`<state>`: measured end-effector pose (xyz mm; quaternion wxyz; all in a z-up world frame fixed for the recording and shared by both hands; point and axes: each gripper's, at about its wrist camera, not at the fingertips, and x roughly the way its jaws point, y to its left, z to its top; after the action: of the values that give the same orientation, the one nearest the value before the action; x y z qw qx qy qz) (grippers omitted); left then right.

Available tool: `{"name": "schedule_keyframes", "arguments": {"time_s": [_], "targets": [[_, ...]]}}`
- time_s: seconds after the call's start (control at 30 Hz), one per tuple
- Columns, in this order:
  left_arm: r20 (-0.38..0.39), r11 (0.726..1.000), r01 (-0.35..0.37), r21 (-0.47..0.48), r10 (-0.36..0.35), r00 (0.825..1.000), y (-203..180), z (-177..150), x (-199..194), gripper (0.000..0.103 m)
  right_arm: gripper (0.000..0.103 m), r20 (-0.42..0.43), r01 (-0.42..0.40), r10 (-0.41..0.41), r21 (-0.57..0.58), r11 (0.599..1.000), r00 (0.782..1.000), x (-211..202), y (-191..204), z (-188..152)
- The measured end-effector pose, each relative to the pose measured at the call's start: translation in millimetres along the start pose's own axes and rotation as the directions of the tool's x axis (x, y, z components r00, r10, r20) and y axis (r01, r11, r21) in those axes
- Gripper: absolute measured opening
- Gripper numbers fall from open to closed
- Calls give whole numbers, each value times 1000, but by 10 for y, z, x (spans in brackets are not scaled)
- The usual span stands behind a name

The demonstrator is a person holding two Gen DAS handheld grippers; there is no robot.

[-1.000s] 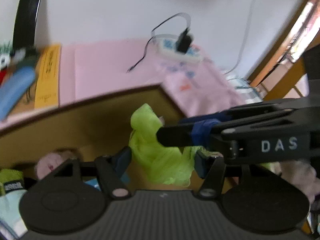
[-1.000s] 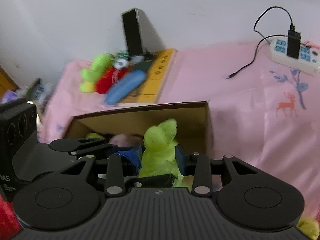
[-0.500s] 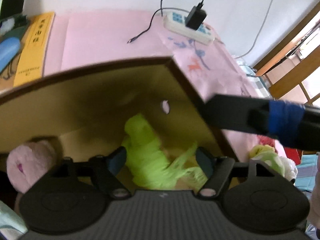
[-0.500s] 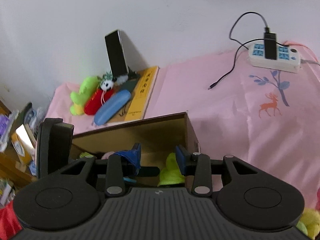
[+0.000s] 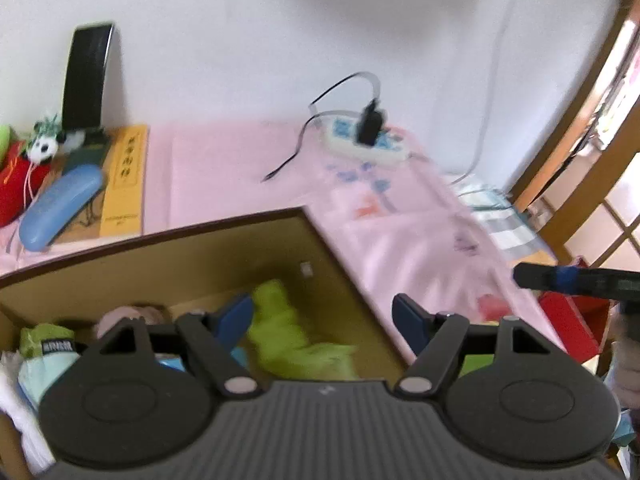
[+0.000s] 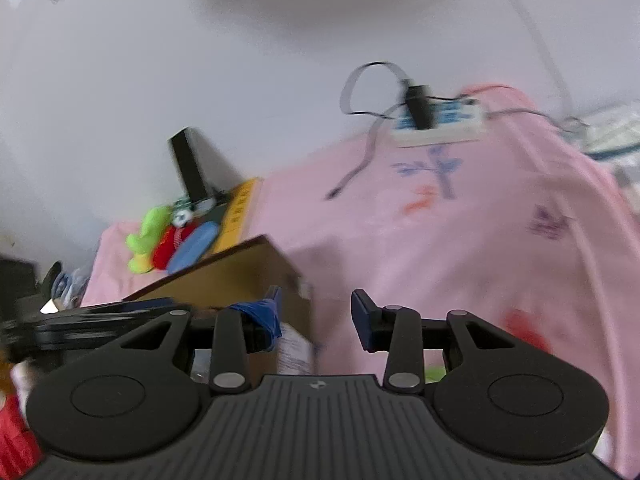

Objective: Organize soft objects
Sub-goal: 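Move the open right gripper back to the pile of soft toys, then grasp the green mushroom plush with the right gripper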

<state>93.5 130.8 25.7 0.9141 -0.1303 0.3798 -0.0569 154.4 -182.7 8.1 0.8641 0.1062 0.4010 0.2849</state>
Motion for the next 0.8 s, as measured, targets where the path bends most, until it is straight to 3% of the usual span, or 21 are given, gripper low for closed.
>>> {"name": "schedule_keyframes", "arguments": {"time_s": [0.23,0.33,0.5,0.7,0.8], "targets": [[37,994,72,80,-75,996,-720,-360,-200,75,22,-2,48,-48,100,994,999,-442,-567,-240],[10,989,93,117,-95,995,-1016,-597,-120,75,22,-3,47,-47,113,992,999,-579,-680,-330],[-59,986,136,100,-131,990,-1343,-917,114,75,22,-10,52,-51,110,993,999,-689,-808,-445],[-109,982,107,159,-90,990,-1647,-1136,278,76,22,-49,37,-33,87,996,998,-676,-910,-527],[-131,986,88,142,-70,989,-1682,-1175,389,77,22,-74,21,-16,65,998,997,-581,-899,-548]]}}
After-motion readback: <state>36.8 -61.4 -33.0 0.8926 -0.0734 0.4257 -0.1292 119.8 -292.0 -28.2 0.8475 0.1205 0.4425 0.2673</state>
